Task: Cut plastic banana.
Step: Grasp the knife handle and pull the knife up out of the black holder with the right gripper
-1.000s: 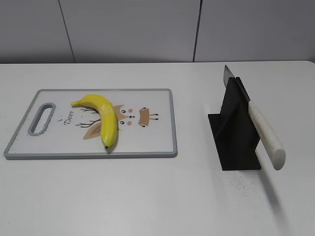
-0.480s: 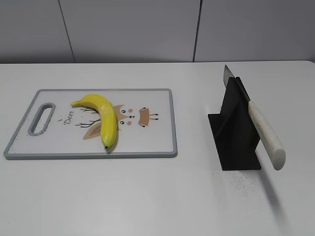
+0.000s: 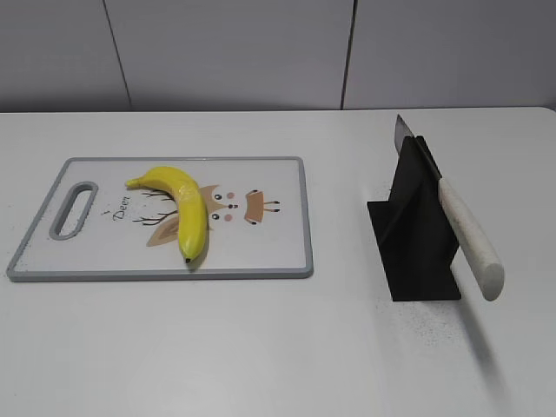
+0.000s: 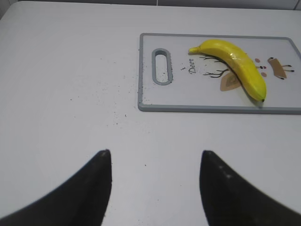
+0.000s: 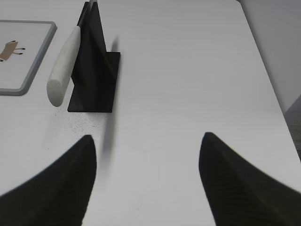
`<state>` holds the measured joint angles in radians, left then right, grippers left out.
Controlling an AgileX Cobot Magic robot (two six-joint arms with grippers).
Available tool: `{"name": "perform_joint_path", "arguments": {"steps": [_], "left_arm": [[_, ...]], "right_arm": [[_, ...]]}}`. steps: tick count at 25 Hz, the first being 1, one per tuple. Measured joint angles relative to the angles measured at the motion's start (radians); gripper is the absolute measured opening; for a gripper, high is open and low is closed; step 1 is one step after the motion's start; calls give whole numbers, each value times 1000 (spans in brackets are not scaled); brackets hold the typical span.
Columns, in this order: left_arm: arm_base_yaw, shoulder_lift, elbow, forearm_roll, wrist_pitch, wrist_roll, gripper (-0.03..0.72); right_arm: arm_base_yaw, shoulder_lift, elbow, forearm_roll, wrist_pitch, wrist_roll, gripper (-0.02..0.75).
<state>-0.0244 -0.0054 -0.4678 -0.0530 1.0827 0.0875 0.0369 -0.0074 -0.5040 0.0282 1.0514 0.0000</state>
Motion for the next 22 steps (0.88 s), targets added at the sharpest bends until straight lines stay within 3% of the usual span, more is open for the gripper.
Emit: {"name": "perform_joint_path", "arguments": {"steps": [6, 15, 22], "left_arm": [[0, 0, 0, 0, 0, 0, 579], [0, 0, 0, 0, 0, 0, 579], [0, 0, 0, 0, 0, 0, 579]], "right_arm": [[0, 90, -27, -5, 1, 0, 515], [4, 441, -167, 31, 31, 0, 512], [140, 662, -260, 61, 30, 47, 487]]}}
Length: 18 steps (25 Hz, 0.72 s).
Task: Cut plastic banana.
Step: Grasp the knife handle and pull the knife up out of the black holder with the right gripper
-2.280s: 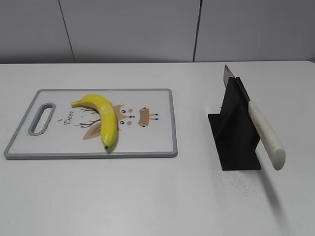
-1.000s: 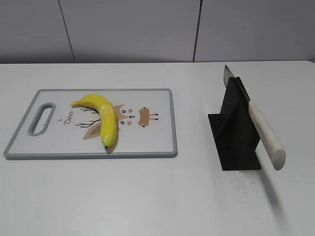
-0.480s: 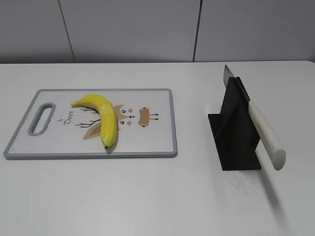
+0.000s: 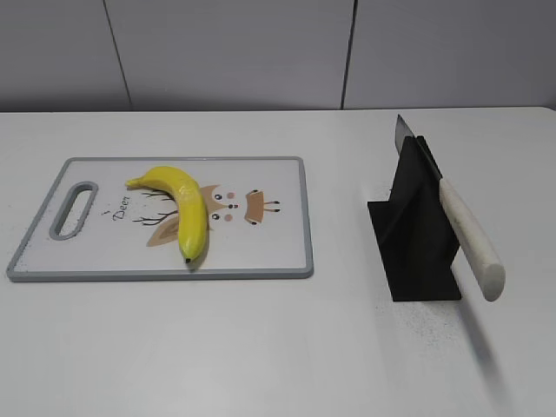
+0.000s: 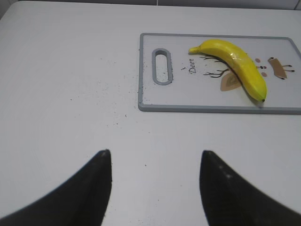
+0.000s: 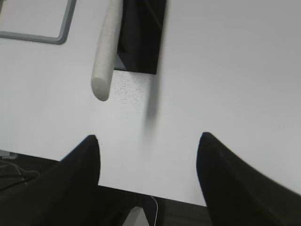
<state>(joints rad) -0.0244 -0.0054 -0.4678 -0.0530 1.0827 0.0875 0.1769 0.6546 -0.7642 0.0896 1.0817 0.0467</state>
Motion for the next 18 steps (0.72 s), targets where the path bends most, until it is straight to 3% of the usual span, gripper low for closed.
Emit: {"name": "perform_joint_path", "arguments": {"steps": [7, 18], "left_arm": [[0, 0, 0, 0, 0, 0, 579], [0, 0, 0, 0, 0, 0, 579]], "right_arm": [[168, 292, -143, 0, -3, 106, 487], [185, 724, -322, 1, -5, 118, 485]]}}
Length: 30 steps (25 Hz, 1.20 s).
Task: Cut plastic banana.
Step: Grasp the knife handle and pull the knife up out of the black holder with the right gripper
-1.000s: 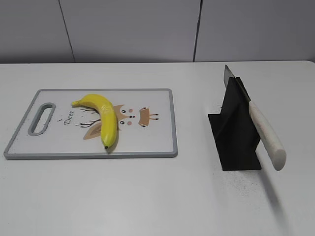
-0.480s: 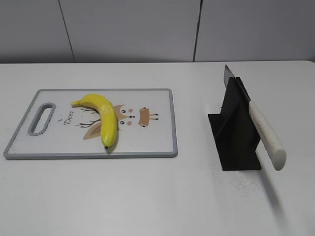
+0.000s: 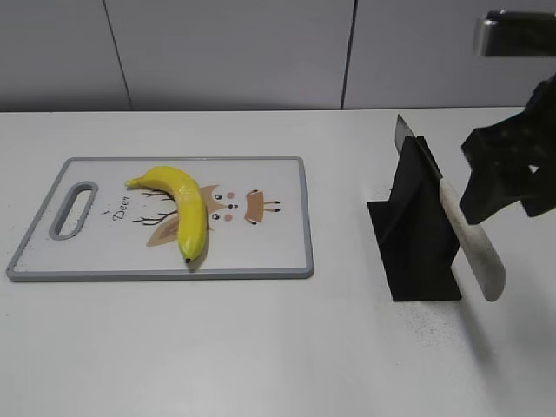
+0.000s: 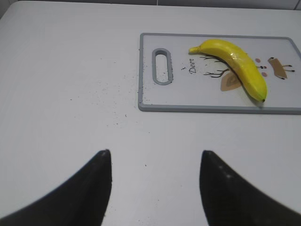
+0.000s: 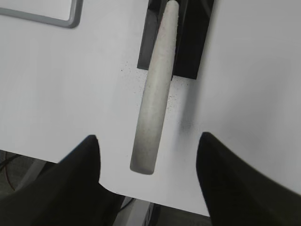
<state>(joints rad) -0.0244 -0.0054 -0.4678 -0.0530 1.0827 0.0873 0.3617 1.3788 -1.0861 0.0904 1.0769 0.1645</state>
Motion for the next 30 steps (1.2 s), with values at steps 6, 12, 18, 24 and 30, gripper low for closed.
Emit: {"name": "perform_joint_path", "arguments": {"steps": [6, 12, 18, 24, 30], "left_arm": [[0, 0, 0, 0, 0, 0, 579], [0, 0, 0, 0, 0, 0, 579], [0, 0, 0, 0, 0, 0, 579], [0, 0, 0, 0, 0, 0, 579], [0, 0, 0, 0, 0, 0, 579]], "right_arm": [[0, 188, -4, 0, 1, 7, 485], [0, 302, -5, 0, -5, 51, 413], [1, 310, -6, 8, -6, 110, 167], [1, 247, -6, 6, 11, 115, 167], [2, 103, -6, -2, 40, 141, 166]]}}
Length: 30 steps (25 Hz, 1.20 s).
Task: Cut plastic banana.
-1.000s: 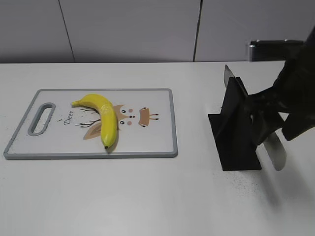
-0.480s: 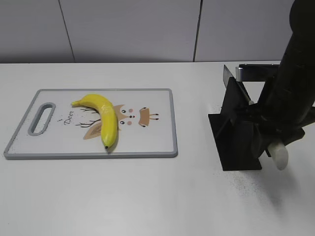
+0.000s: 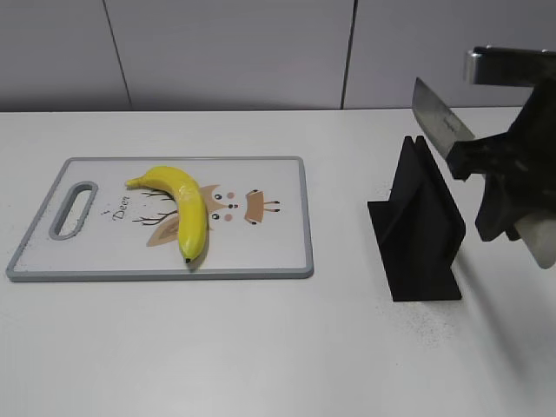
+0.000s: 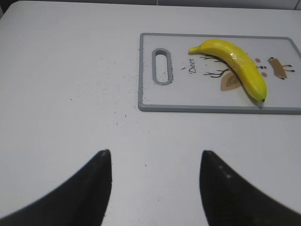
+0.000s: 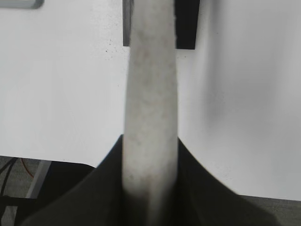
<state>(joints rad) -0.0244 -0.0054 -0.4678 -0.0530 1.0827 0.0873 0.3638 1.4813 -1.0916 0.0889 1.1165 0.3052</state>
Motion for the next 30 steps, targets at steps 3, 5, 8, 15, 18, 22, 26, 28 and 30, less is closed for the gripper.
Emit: {"name": "perform_joint_path", "arguments": {"steps": [3, 5, 8, 15, 18, 22, 26, 28, 30], "left_arm": [[0, 0, 0, 0, 0, 0, 579], [0, 0, 0, 0, 0, 0, 579], [0, 0, 0, 0, -1, 0, 579], [0, 86, -68, -12, -11, 73, 579], [0, 212, -116, -23, -47, 158, 579], [0, 397, -172, -36, -140, 236, 579], [0, 585, -243, -93, -211, 362, 579], [0, 681, -288, -133, -233, 439, 579], [0, 781, -343, -160, -237, 499, 579]], "right_arm": [[0, -68, 0, -8, 2, 5, 166], [0, -107, 0, -15, 3, 6, 166], [0, -151, -5, -36, 8, -19, 166], [0, -123, -160, -79, 96, -267, 166], [0, -37, -290, -82, 110, -368, 166], [0, 100, -463, -83, 110, -489, 166], [0, 224, -606, -89, 110, -621, 166], [0, 278, -667, -78, 110, -696, 166], [0, 323, -712, -53, 110, -803, 166]]}}
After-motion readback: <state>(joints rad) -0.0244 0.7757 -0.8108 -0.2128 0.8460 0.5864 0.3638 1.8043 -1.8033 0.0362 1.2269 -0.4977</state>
